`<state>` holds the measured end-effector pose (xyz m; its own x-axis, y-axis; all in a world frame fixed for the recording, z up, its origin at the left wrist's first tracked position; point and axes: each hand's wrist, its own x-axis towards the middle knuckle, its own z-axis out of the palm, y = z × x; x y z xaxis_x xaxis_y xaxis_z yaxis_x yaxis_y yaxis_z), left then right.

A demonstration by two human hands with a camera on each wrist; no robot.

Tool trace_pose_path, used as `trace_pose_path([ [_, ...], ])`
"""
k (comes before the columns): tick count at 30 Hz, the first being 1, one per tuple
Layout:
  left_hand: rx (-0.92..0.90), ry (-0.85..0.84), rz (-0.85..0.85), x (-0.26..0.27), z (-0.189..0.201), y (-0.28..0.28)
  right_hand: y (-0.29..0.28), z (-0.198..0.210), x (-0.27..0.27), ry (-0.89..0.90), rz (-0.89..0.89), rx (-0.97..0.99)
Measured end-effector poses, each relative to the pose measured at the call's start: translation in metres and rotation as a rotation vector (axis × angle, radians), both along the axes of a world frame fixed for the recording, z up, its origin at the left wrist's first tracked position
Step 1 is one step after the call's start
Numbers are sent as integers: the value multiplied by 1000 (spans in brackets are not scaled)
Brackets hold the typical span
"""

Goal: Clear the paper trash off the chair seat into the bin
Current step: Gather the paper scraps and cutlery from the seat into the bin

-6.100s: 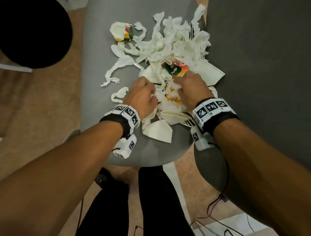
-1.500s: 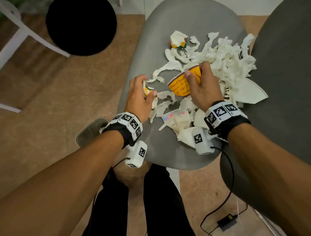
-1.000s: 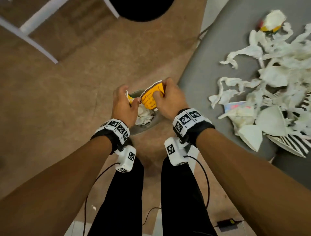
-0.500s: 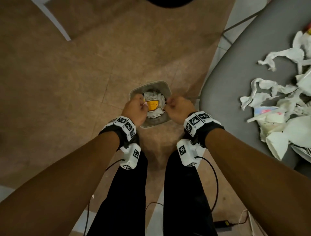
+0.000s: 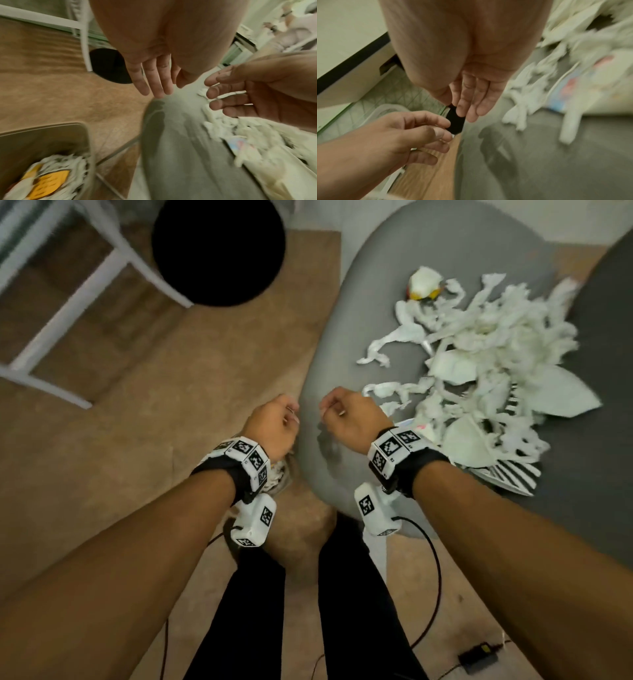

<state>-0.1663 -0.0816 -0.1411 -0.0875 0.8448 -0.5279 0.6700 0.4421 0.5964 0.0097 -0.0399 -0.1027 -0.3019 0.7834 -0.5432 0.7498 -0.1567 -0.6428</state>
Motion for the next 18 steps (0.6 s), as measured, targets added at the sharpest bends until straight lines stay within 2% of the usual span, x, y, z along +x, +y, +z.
trace_pose_path([
  [7,151,-4,-319,138,5,54,36,7,138,-78,-206,101],
  [11,210,131,-473,189,2,62,47,6,194,-142,-280,219],
  [18,326,195,-506,233,3,96,70,-5,238,-214,-347,369],
])
